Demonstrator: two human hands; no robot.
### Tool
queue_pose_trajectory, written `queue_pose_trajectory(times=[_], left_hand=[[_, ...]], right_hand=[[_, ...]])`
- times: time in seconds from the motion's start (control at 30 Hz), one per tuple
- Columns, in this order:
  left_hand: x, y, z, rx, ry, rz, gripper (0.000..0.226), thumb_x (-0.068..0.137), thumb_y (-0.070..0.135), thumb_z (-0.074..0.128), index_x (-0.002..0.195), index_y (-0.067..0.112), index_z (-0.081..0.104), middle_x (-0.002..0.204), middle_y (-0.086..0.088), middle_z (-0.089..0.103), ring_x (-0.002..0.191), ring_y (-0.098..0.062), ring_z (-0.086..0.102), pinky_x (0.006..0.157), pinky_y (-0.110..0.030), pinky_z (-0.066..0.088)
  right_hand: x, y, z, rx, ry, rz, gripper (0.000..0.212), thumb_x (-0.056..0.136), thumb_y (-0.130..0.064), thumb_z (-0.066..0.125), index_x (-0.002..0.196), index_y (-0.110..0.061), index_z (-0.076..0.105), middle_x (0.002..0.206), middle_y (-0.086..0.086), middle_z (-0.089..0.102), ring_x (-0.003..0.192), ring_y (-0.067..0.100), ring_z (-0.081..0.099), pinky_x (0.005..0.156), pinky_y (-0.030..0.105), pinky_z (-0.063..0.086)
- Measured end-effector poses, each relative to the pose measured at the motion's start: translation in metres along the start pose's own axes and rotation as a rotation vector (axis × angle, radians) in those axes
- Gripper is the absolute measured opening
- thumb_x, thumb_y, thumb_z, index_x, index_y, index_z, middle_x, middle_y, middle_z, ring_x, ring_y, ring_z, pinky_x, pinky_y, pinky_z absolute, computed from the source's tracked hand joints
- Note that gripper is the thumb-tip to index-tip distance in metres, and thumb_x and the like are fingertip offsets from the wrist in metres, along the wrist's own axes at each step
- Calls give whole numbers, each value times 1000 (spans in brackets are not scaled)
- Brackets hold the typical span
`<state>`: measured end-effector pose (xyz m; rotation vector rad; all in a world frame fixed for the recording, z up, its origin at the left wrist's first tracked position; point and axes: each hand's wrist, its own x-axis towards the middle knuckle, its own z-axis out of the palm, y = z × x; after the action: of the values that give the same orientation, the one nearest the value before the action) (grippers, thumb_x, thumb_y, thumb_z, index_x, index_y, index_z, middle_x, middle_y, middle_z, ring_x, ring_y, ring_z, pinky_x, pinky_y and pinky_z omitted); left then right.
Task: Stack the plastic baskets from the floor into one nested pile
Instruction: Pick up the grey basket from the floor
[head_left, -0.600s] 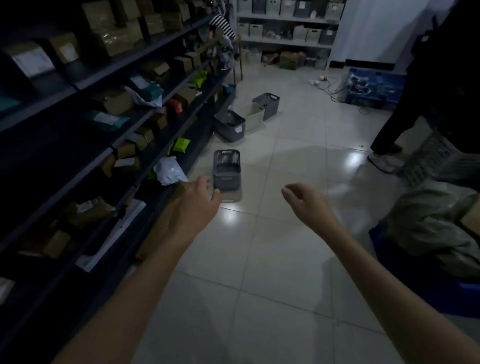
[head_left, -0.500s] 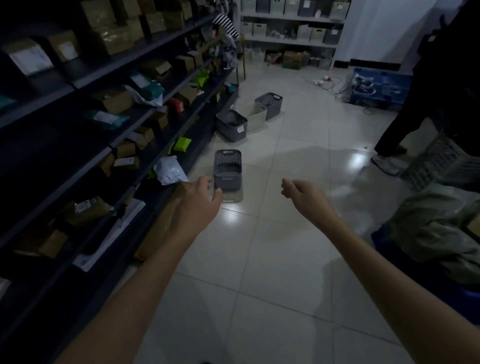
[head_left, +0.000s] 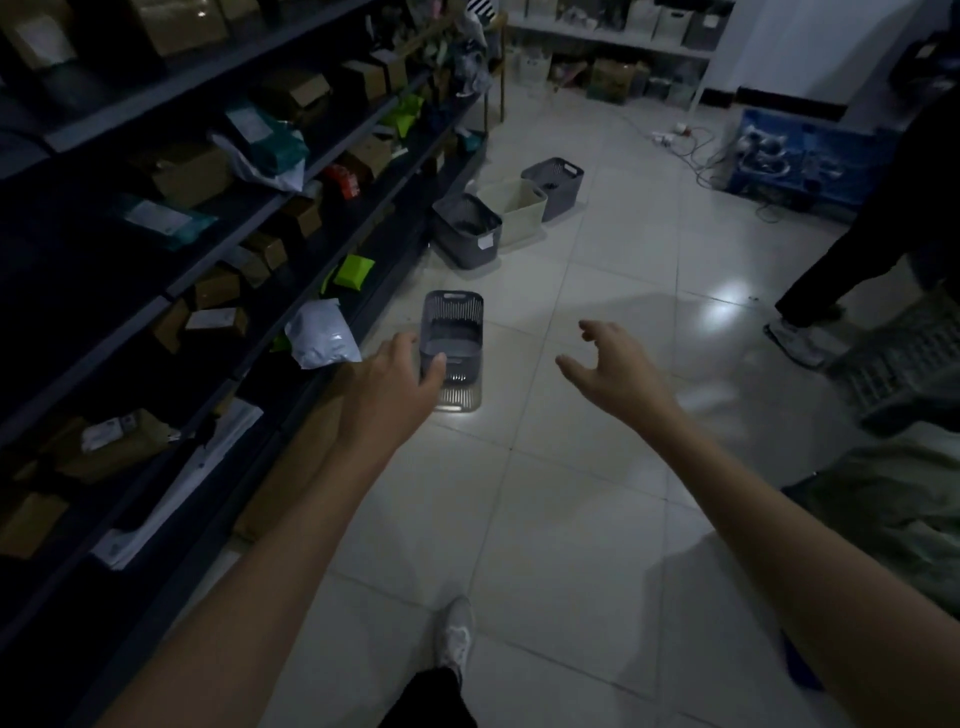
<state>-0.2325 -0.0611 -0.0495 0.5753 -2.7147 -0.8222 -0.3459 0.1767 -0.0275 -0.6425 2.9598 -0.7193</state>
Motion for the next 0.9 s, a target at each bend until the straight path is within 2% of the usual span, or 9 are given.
queue_pose_trajectory(times=[0.13, 0.3, 0.47, 0.6, 0.7, 0.8, 0.9], left_hand=[[71, -3, 25, -66, -64, -51, 51, 93, 47, 48, 131, 13, 47, 127, -11, 57, 108, -28, 58, 85, -40, 49], [156, 2, 58, -159, -107, -188, 59, 91, 49, 52, 138, 15, 42, 134, -11, 53, 113, -28, 56, 91, -42, 48], [250, 18, 108, -155, -92, -275, 57, 91, 47, 53, 138, 17, 42, 133, -9, 53, 113, -27, 55, 86, -37, 46], [324, 33, 140, -140, -28, -341, 55, 92, 44, 54, 137, 15, 41, 133, -12, 51, 114, -29, 53, 91, -42, 48], [371, 41, 158, -134, 20, -424, 53, 92, 45, 52, 135, 16, 42, 133, -11, 52, 110, -31, 55, 87, -43, 49], [414, 44, 172, -155, 68, -498, 59, 92, 47, 51, 139, 14, 39, 136, -14, 50, 114, -34, 54, 92, -48, 48], [453, 39, 182, -169, 125, -555, 60, 91, 44, 54, 139, 12, 39, 134, -16, 51, 114, -34, 53, 92, -49, 48]], right_hand=[[70, 18, 11, -63, -47, 11, 68, 88, -41, 59, 141, -3, 41, 134, 17, 53, 125, 31, 48, 103, 40, 39], [154, 44, 16, 18, -70, 72, 67, 88, -39, 60, 142, -4, 41, 136, 14, 54, 127, 28, 48, 104, 37, 37], [265, 94, 19, 37, -136, 46, 68, 86, -39, 63, 142, -6, 42, 136, 11, 55, 126, 26, 50, 102, 36, 38], [375, 126, 21, 58, -221, -34, 71, 82, -40, 67, 142, -8, 44, 136, 10, 56, 125, 24, 51, 101, 31, 38], [452, 137, 20, 1, -306, -153, 75, 82, -40, 67, 143, -6, 41, 136, 14, 54, 127, 28, 48, 102, 36, 38], [522, 138, 26, -87, -310, -317, 76, 82, -42, 65, 144, -6, 38, 135, 15, 53, 126, 31, 46, 100, 42, 42], [581, 121, 42, -110, -341, -428, 74, 83, -42, 64, 143, -6, 38, 134, 15, 53, 125, 32, 46, 97, 42, 43]])
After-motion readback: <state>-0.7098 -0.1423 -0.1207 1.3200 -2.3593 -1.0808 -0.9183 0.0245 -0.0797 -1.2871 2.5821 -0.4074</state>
